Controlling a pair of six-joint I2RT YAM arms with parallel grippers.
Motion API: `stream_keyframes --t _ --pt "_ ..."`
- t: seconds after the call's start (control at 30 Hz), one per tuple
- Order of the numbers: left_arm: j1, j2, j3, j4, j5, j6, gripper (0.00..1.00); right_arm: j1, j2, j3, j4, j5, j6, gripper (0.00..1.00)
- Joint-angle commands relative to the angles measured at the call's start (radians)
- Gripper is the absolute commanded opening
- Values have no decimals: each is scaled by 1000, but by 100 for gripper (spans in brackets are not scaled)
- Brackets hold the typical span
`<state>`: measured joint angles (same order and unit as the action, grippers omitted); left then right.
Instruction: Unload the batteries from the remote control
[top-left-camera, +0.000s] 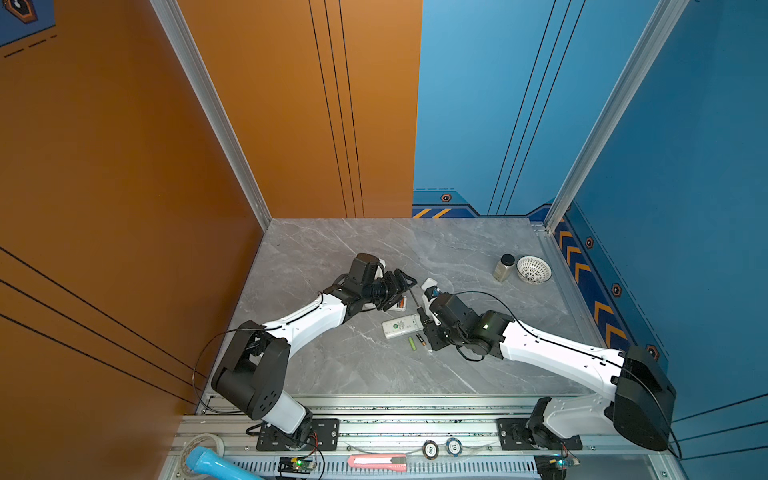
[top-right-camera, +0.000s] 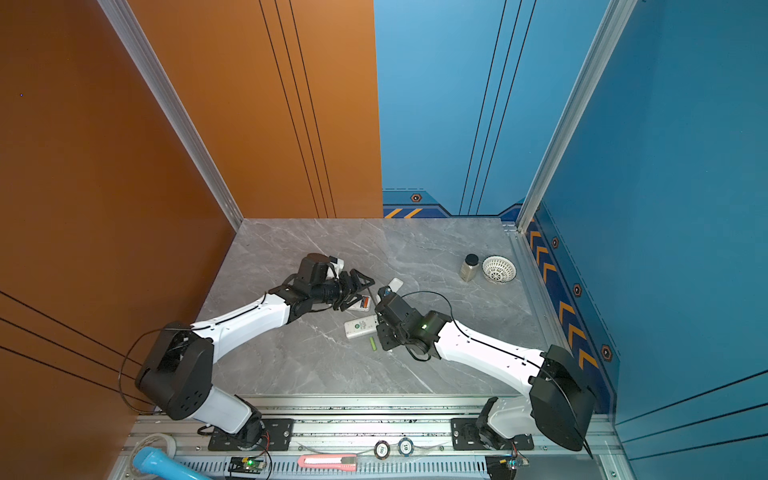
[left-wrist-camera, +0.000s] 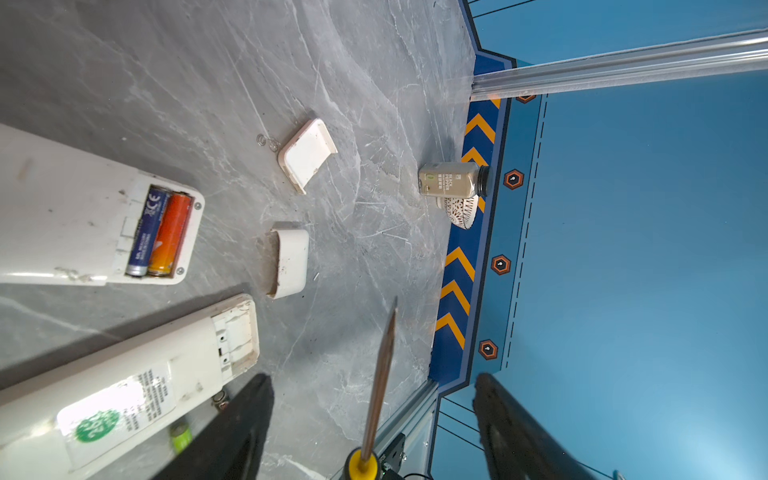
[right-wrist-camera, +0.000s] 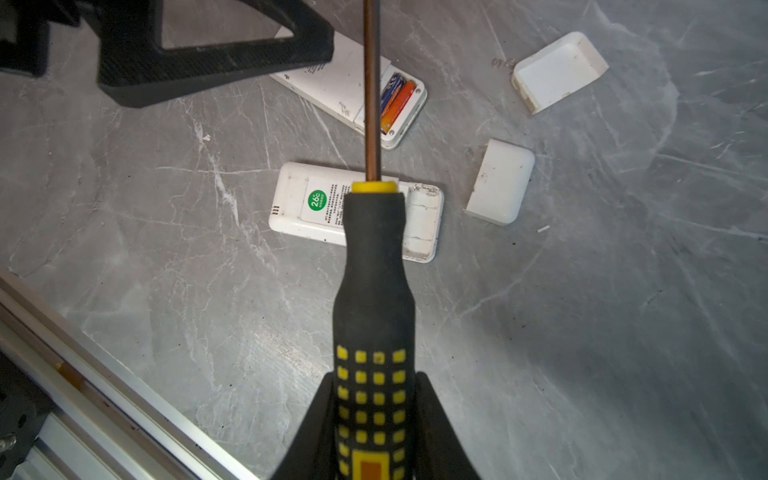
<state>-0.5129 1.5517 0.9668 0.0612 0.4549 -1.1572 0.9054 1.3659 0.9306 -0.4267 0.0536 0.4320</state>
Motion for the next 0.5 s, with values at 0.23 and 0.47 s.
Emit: stream_keyframes --t 0.23,0.47 --pt "-1 92 40 48 73 -8 12 -5 -47 24 28 -45 -43 11" --pt "37 102 56 101 125 -99 0 -78 -176 -22 91 -7 41 64"
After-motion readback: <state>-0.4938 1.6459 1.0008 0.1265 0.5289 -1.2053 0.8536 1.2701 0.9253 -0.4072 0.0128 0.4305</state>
